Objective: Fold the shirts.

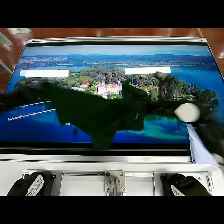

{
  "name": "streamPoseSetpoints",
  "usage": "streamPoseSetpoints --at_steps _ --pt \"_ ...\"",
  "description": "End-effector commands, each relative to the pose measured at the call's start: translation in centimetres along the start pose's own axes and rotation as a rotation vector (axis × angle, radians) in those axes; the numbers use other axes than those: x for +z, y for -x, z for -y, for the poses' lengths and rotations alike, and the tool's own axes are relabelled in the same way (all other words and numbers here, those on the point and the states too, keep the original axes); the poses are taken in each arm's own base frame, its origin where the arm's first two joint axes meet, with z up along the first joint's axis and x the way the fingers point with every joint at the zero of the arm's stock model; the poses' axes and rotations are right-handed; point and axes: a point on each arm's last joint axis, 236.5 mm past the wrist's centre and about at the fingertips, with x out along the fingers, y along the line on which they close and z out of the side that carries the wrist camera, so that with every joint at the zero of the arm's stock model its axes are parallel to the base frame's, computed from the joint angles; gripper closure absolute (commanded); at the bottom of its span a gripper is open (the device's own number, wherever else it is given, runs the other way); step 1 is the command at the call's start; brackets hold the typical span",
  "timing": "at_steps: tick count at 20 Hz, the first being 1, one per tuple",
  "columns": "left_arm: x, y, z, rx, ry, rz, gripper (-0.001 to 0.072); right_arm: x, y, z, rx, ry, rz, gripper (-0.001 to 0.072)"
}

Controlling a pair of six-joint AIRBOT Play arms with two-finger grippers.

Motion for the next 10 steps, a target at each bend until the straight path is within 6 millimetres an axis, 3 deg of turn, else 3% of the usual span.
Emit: streamPoseSetpoints --at_steps 1,3,4,5,6,7,10 --pt "12.3 11.2 8.0 0.022 -0.225 0.378 0.0667 14.5 19.1 2.7 -0.313 0.153 0.557 0.0657" --pt "17.0 18.0 12.8 0.056 -0.352 0.582 0.0667 18.3 29.5 2.3 -0.393 0.162 0.789 0.0657" --pt "18.2 20.5 14.8 0.069 -0.403 0.648 0.0667 19.0 33.2 1.6 -0.39 0.157 0.866 0.0657" --pt "18.8 22.3 16.5 0.074 -0.437 0.688 0.0667 19.2 35.0 1.1 -0.374 0.144 0.899 0.0657" --pt "18.9 23.2 17.5 0.066 -0.437 0.698 0.0667 18.9 35.7 0.6 -0.345 0.124 0.896 0.0656" --pt "18.8 23.4 18.0 0.052 -0.421 0.693 0.0667 18.2 34.9 0.5 -0.325 0.106 0.854 0.0656" --pt "18.7 22.6 18.1 -0.01 -0.323 0.669 0.0667 14.3 29.0 2.3 -0.347 0.041 0.562 0.0655"
